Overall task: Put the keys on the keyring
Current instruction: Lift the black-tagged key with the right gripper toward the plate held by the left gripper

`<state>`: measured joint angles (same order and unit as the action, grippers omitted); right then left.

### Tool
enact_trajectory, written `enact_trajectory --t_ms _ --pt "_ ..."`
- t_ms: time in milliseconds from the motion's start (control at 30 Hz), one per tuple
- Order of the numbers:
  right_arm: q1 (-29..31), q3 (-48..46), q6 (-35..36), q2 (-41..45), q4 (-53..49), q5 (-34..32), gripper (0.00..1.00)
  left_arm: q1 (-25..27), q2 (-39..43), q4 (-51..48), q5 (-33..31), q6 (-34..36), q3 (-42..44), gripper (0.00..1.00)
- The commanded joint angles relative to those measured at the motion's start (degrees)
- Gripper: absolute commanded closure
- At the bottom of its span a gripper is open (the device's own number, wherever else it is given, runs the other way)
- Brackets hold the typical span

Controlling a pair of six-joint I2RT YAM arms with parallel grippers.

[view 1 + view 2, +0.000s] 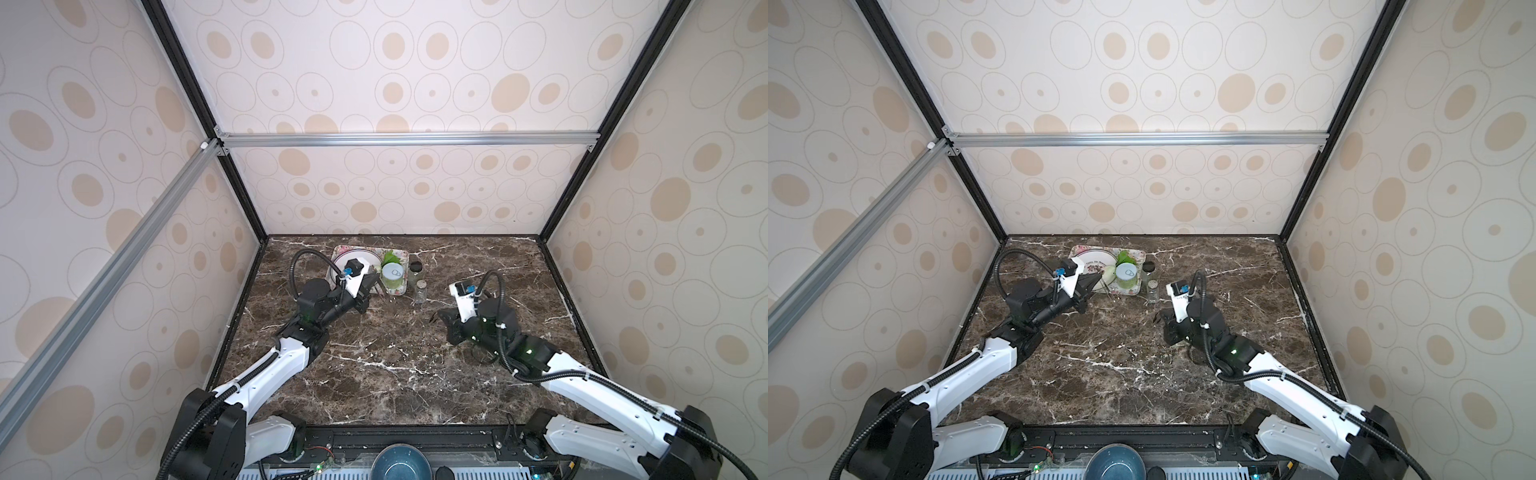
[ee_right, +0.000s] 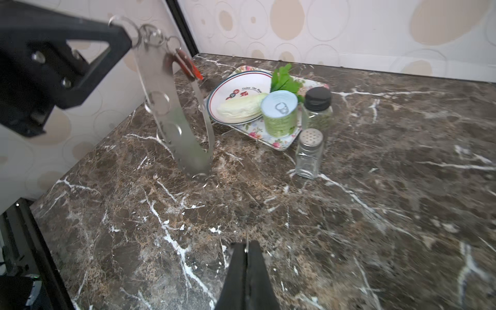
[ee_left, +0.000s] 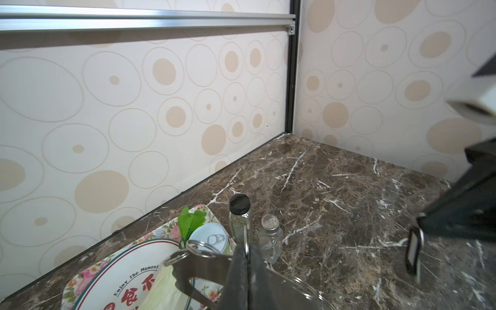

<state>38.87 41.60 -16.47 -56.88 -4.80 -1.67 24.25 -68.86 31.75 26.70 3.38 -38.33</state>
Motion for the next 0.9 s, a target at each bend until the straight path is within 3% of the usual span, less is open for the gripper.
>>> enact_trajectory --t_ms 0,233,400,633,867 --pt "-4.31 2.72 -0.42 1.76 -11.66 -0.40 1.00 4.06 -0.76 -2.60 -0.27 8.54 -4.09 1.00" --pt "-6.28 -1.68 1.36 3.62 -6.53 -3.77 1.00 11.42 -1.57 -6.48 -2.88 19.32 -4.79 1.00" --pt "-6.05 -0.81 2.90 3.01 -11.24 -7.26 1.00 12.92 -1.00 -6.08 -0.18 22.06 -3.61 1.00" --pt "-3.02 -2.35 7.36 3.73 -6.02 1.02 1.00 13.33 -0.24 -7.81 -0.21 24.09 -3.45 1.00" --pt "-3.01 -7.15 3.96 6.80 3.26 6.76 1.00 13.58 0.75 -8.05 3.26 25.95 -2.59 1.00"
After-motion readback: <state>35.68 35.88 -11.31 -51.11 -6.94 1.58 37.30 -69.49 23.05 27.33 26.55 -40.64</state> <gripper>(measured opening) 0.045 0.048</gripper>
